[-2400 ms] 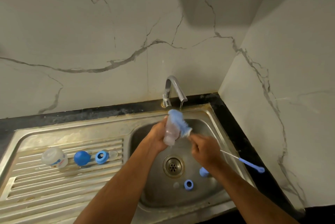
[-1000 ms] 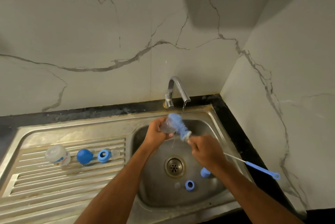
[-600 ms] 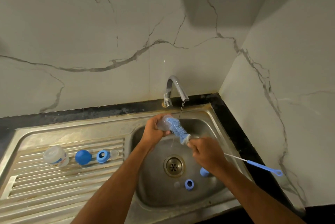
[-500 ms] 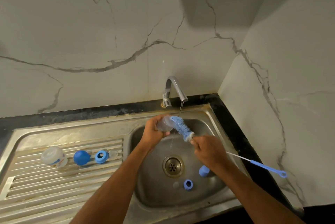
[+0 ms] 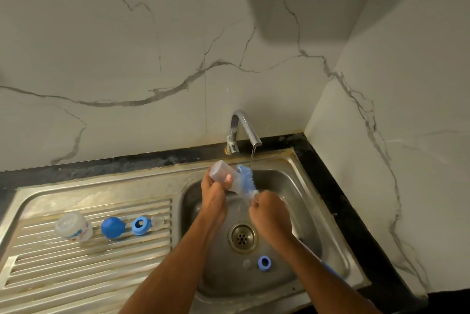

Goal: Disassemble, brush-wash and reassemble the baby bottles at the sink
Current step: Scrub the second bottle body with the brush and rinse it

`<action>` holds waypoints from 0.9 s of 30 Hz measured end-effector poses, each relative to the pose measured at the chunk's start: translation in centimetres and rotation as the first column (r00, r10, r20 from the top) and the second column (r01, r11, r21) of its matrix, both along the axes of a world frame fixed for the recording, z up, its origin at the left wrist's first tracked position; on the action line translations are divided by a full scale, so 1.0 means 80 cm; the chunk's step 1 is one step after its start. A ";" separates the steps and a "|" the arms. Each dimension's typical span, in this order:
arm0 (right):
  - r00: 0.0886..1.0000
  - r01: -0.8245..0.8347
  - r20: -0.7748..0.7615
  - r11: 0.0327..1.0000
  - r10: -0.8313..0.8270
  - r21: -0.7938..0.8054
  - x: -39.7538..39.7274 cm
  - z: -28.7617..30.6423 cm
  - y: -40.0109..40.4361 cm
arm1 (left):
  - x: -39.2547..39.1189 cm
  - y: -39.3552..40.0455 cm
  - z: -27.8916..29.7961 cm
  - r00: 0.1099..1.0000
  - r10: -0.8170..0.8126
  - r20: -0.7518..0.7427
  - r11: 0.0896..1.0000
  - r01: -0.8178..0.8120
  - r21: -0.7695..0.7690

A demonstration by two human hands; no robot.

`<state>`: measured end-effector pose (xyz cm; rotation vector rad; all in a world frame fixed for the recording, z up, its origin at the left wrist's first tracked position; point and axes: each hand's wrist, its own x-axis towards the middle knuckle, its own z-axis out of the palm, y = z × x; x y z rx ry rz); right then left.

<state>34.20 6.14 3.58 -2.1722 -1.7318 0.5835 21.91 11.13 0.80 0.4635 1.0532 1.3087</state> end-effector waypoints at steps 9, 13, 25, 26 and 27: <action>0.998 -0.029 0.062 0.999 0.031 -0.039 -0.012 0.026 0.004 | -0.007 0.011 0.012 0.975 0.122 0.185 0.992 -0.128 0.020; 0.999 0.000 0.034 0.993 0.004 -0.117 -0.008 0.029 0.031 | 0.017 0.008 0.031 0.968 0.032 0.250 0.995 -0.055 0.086; 0.999 0.028 0.023 0.998 -0.027 -0.048 0.020 0.019 -0.008 | 0.001 0.023 0.020 0.964 0.080 0.253 0.996 -0.084 0.005; 0.999 0.037 0.016 0.999 -0.037 -0.035 0.018 0.021 -0.008 | 0.002 0.018 0.016 0.964 0.096 0.247 0.995 -0.092 -0.028; 0.999 0.050 0.014 0.998 -0.049 -0.027 0.016 0.022 -0.007 | 0.003 0.013 0.012 0.963 0.115 0.245 0.993 -0.102 -0.065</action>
